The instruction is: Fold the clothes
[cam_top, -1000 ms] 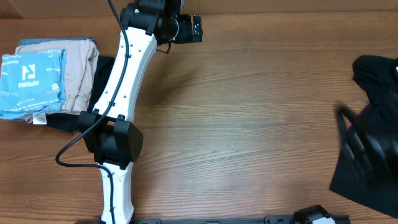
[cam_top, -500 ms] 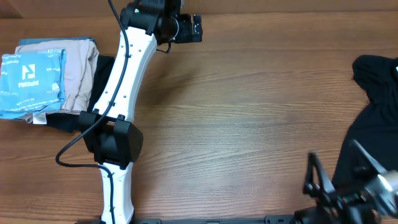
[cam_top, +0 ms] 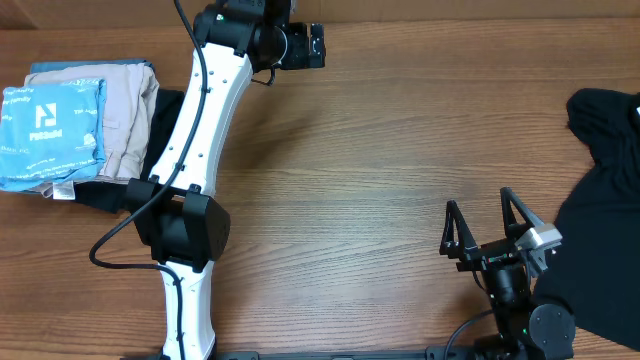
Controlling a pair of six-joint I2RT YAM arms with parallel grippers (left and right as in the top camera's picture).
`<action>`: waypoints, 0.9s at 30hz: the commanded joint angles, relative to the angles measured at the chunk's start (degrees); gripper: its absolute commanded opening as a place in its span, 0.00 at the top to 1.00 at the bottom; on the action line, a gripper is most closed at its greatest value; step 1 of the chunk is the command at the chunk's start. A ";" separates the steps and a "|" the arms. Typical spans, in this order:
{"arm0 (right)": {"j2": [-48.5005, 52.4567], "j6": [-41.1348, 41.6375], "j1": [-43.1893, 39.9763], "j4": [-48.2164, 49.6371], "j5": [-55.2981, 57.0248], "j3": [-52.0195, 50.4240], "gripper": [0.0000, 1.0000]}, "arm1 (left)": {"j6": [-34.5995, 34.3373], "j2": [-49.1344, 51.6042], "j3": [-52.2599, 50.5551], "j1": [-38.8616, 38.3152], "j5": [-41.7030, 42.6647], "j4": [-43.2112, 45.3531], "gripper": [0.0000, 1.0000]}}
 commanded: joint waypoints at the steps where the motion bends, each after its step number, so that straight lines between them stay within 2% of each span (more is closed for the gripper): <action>1: -0.74 0.24 -0.24 0.46 -0.33 -1.22 0.00 | -0.33 -0.61 0.55 -0.09 -0.31 0.15 0.00; 15: -0.79 0.22 -0.26 0.68 -0.48 -2.16 0.00 | -0.33 -0.61 0.55 -0.09 -0.28 0.15 0.00; 24: -0.79 -0.02 -4.76 -0.96 3.23 -4.04 0.00 | -0.33 -0.61 0.55 -0.09 -0.31 0.15 0.00; 27: -0.79 -3.32 -4.76 -2.54 3.32 -6.60 0.00 | -0.33 -0.61 0.55 -0.09 -0.31 0.15 0.00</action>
